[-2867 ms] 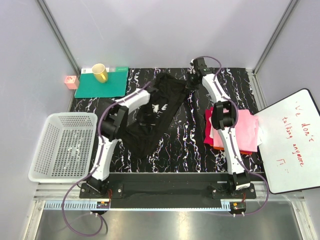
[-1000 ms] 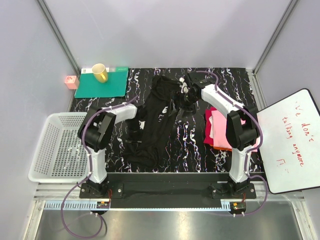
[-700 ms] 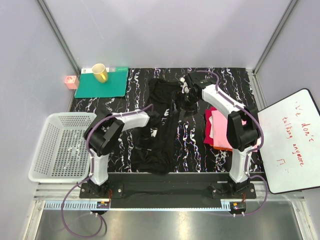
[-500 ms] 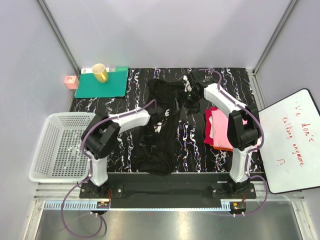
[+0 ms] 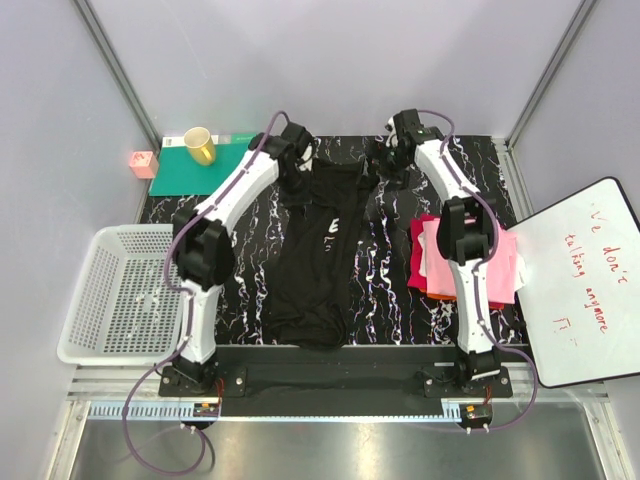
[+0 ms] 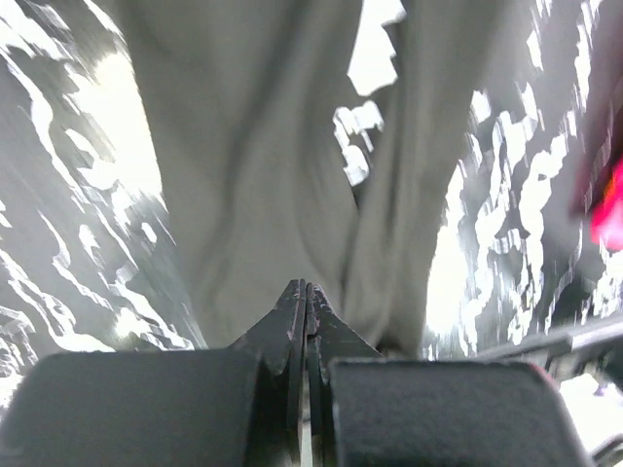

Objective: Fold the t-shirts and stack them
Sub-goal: Fold the tshirt

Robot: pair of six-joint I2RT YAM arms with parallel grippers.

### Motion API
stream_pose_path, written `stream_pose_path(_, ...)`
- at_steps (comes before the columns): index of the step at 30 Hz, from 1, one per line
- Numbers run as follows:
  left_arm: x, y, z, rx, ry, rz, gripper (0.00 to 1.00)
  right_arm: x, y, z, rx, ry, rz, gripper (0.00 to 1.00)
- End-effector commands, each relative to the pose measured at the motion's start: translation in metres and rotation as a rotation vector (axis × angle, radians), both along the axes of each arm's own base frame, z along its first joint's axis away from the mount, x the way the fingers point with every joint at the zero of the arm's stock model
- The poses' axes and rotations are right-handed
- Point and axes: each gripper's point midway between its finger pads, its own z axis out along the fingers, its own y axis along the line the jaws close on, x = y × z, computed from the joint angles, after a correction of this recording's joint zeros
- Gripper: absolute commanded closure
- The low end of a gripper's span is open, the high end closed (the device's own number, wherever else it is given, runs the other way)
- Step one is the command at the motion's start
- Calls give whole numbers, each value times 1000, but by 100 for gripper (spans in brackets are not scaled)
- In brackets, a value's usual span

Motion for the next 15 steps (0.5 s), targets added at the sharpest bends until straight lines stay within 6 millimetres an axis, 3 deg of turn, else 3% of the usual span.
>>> stream_pose_path(1, 40, 20, -20, 52, 3, 69, 100, 19, 20, 1, 37, 1, 11, 0)
stream_pose_path(5, 71, 14, -28, -26, -22, 149, 100, 33, 27, -3, 64, -11, -15, 0)
stream_pose_path(6, 78, 18, -30, -38, -23, 188, 75, 34, 26, -4, 61, -11, -23, 0)
stream_pose_path(9, 102, 25, -20, -73, -96, 231, 49, 33, 25, -6, 53, -4, -31, 0)
stream_pose_path(10, 107, 29, -16, -80, -115, 241, 30, 33, 23, -3, 45, -14, -28, 0)
stream_pose_path(13, 125, 35, 0, -136, -171, 265, 1, 30, 18, -1, 26, -17, -33, 0)
stream_pose_path(15, 141, 39, 8, -183, -208, 277, 1, 30, 16, -5, 23, -9, -39, 0)
